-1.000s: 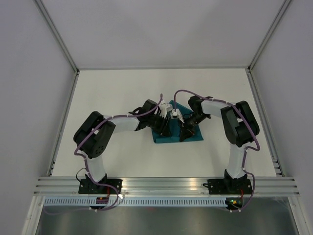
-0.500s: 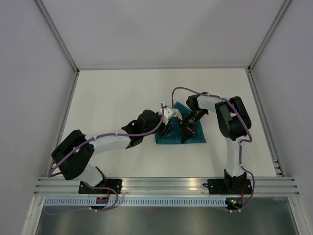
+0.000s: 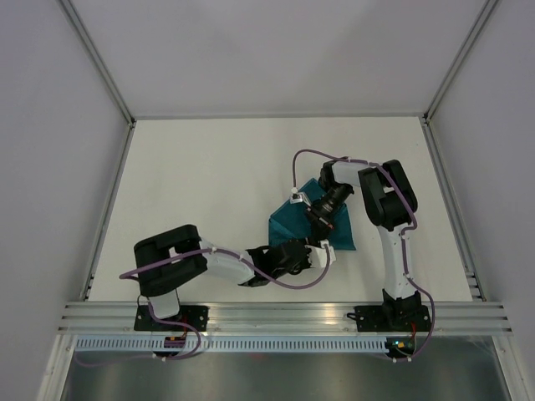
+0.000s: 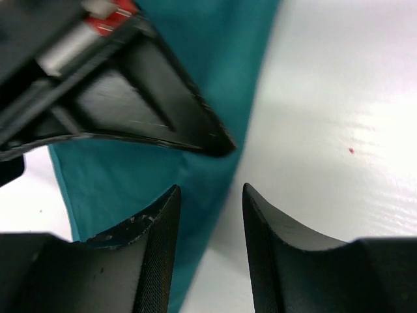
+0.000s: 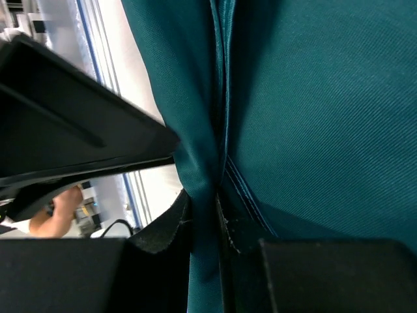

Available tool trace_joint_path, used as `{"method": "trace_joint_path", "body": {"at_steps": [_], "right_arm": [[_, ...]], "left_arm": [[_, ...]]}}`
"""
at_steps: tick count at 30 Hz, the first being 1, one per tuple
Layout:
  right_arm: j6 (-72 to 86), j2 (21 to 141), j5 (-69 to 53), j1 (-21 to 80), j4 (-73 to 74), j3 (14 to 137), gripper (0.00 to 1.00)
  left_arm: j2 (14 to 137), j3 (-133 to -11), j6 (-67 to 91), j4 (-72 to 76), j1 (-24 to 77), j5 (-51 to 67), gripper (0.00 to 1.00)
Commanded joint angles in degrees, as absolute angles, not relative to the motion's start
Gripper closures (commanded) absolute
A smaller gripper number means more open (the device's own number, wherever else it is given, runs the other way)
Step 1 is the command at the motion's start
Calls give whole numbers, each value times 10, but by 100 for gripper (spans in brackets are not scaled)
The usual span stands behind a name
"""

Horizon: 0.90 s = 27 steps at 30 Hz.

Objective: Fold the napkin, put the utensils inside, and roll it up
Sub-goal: Roll the napkin with the utensil

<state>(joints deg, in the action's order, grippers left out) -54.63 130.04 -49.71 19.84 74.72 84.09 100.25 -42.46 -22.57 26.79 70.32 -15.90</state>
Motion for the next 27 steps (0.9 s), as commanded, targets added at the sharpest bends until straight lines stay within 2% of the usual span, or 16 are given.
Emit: {"method": "trace_joint_path", "body": {"at_steps": [1,4,5,7,12,19,22,23,27], "right_arm": [[-597,1357,-388,195,687,852,84],[-596,1364,-388,189,687,859,83],[-595,1366,-388,188,687,861,83],[-594,1370,-388,185,688,863,84],[-595,1377,-393,180,695,872,84],[-603,1391,-397,175,714,889,84],[-605,1399,-401,173,725,899,83],[-606,1399,-402,173,726,903,83],[-606,1395,-403,173,729,904,82]], "left_arm": [[1031,-439,-300,318,722,-210,51],[1039,-440,-307,325,726,-203,50],[1043,-441,-309,327,728,-200,41],[1051,-442,-317,329,730,-197,40],[1081,-451,-320,323,732,-190,41],[1109,-455,-297,307,732,-183,47],[1118,-468,-280,273,730,-176,57],[1120,-469,-276,269,729,-172,66],[1120,-474,-253,242,722,-143,81]]}}
